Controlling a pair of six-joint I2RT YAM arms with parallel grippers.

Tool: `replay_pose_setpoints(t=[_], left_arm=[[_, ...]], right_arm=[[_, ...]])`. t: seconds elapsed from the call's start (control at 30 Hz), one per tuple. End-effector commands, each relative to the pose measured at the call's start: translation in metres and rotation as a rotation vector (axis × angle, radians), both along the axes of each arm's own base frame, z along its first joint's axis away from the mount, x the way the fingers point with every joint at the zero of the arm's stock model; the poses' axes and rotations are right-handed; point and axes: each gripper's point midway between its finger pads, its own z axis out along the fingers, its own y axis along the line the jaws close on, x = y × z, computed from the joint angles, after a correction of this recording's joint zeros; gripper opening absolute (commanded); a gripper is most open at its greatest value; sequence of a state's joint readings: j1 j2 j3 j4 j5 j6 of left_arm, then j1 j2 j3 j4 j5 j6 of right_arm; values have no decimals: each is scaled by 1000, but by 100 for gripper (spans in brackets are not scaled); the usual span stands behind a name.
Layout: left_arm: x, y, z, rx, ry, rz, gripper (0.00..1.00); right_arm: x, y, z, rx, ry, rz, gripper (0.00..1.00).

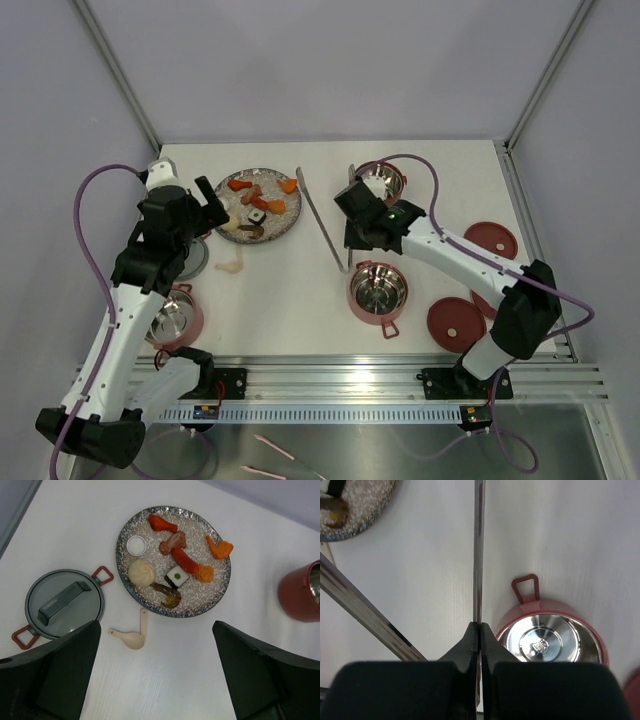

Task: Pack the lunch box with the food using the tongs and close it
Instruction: Pick up the clamp at the center of the board, then place the clamp at the center of the board.

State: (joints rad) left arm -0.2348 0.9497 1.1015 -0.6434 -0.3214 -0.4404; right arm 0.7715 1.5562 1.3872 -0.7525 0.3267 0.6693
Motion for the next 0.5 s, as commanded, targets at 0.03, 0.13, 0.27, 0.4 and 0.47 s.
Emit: replay_pose_setpoints(t=[0.03, 0.13, 0.27, 0.4, 0.47], left_arm=[[1, 10, 16, -38, -94, 89, 99], [0, 4, 10, -29, -54, 44, 99], [2, -3, 2, -24, -9, 4, 99], [4, -7, -2, -24, 12, -16, 99], [5, -8, -3, -25, 17, -22, 99]], right_arm=[[-7, 36, -9, 60, 27, 31, 0], [-14, 49, -23, 48, 56, 63, 0], [-26, 67, -41, 74, 118, 111, 0], [-41, 75, -56, 58, 152, 150, 0], [-49, 76, -63, 36, 174, 190, 0]])
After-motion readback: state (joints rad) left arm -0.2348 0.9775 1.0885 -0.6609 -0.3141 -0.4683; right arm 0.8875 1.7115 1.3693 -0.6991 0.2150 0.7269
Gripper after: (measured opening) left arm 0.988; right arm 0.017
